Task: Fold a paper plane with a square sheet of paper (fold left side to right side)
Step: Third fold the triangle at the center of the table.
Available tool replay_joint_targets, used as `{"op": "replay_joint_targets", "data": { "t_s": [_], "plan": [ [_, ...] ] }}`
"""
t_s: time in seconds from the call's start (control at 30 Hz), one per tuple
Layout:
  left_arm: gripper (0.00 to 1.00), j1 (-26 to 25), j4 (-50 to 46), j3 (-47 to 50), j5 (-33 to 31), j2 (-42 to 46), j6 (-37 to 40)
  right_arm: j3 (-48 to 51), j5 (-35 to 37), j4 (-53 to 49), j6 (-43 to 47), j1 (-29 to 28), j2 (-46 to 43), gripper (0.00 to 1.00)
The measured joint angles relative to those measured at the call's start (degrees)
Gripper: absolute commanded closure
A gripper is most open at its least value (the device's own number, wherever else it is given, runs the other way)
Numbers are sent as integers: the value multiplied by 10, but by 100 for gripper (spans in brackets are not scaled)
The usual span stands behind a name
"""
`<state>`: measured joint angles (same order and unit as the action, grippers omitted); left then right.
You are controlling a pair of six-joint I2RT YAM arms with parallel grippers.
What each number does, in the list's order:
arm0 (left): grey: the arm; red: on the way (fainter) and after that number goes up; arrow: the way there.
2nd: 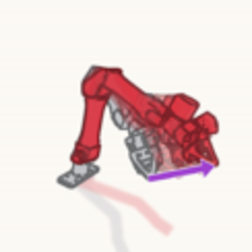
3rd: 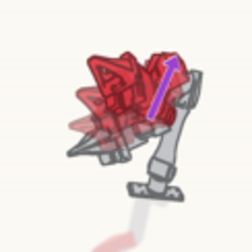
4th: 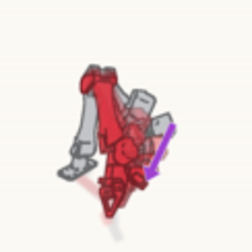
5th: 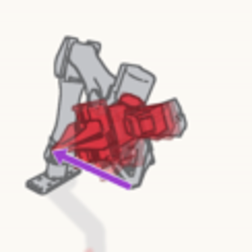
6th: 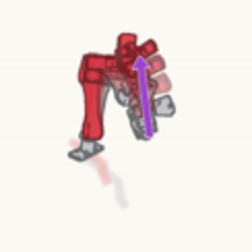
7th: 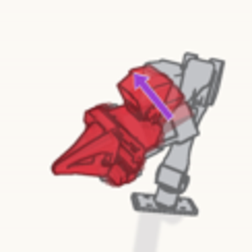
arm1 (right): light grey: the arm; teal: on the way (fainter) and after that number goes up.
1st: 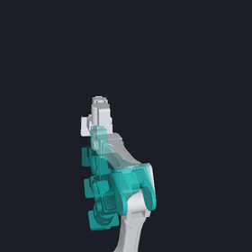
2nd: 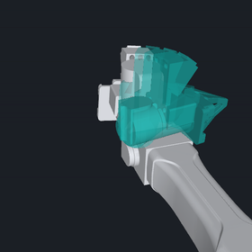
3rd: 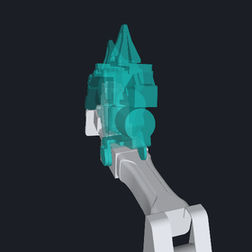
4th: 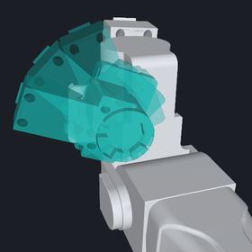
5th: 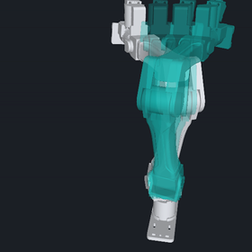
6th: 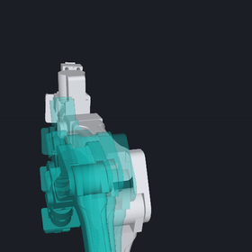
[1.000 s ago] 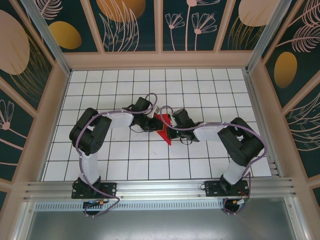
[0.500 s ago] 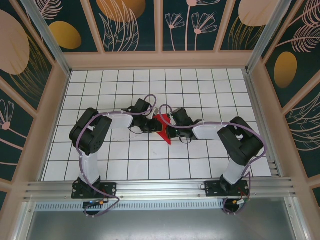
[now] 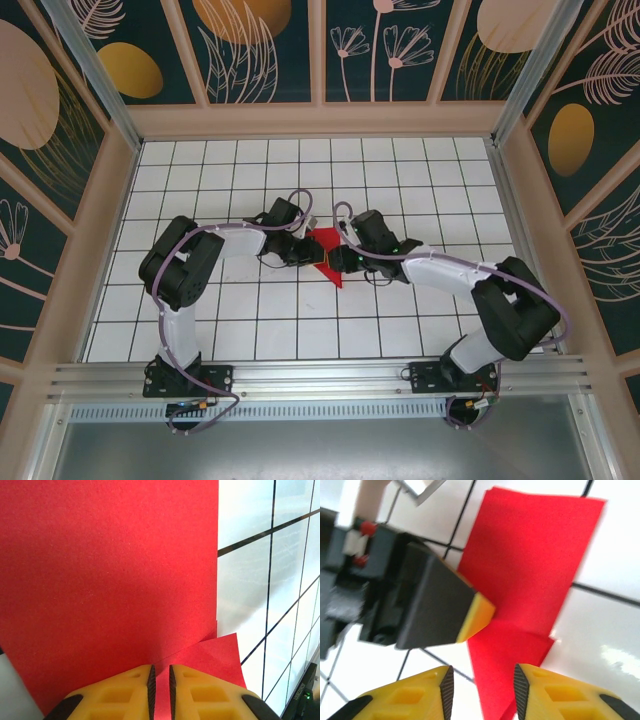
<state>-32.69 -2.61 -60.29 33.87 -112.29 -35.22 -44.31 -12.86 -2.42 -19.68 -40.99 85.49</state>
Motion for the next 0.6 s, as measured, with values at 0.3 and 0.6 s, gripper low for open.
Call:
{"op": "replay_joint_targets", "data": {
  "t_s": [0.3,0.6],
  "plan": [
    [81,0,0,0,0,0,0,22,-61,1,-35,-40,9,65],
    [81,0,0,0,0,0,0,22,-61,0,-36,-40,49,65]
  ]
}}
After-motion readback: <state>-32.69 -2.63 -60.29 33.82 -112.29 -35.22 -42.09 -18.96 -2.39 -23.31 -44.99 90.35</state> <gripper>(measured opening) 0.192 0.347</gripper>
